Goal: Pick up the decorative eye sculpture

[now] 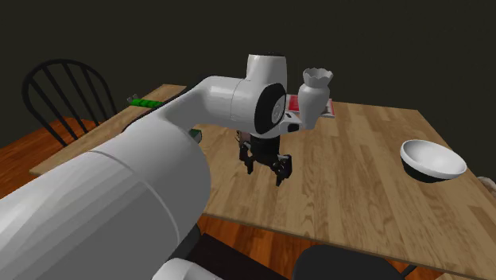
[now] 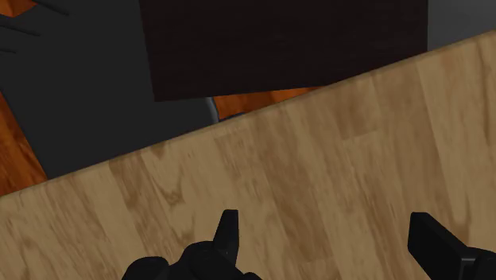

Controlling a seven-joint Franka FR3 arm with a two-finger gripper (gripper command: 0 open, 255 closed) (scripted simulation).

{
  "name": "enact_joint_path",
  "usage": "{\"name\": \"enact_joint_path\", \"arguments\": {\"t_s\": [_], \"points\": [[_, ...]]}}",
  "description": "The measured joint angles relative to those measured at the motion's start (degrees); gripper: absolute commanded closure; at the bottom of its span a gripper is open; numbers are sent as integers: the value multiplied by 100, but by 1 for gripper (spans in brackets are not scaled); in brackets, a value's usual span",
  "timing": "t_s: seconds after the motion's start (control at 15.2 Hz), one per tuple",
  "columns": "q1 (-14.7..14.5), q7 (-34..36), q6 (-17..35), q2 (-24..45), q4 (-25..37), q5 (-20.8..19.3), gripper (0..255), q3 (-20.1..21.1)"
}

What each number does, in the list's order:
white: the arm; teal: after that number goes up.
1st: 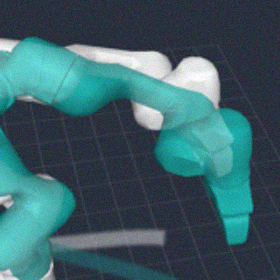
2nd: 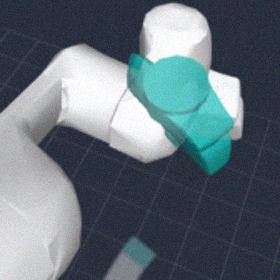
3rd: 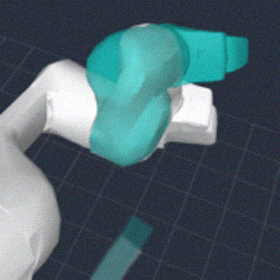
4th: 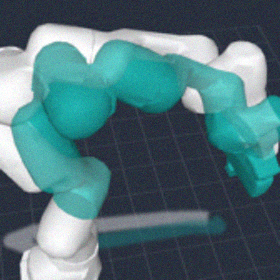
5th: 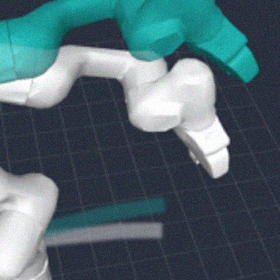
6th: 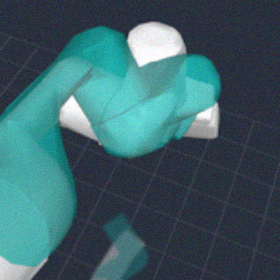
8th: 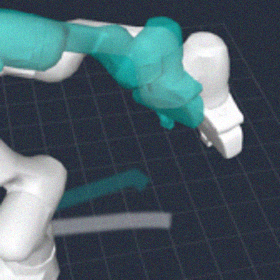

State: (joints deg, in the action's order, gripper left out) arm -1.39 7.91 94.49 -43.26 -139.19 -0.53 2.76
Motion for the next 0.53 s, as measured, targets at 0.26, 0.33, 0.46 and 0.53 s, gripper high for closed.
{"name": "enact_joint_path", "arguments": {"t_s": [0.26, 0.33, 0.46, 0.53], "points": [[-55, 132, 118, 463, 327, 8, 0, 193], [-76, 199, 128, 698, 536, 6, 0, 285], [-98, 281, 159, 1102, 886, -41, 0, 422], [-118, 353, 136, 1299, 1093, -58, 0, 513]]}}
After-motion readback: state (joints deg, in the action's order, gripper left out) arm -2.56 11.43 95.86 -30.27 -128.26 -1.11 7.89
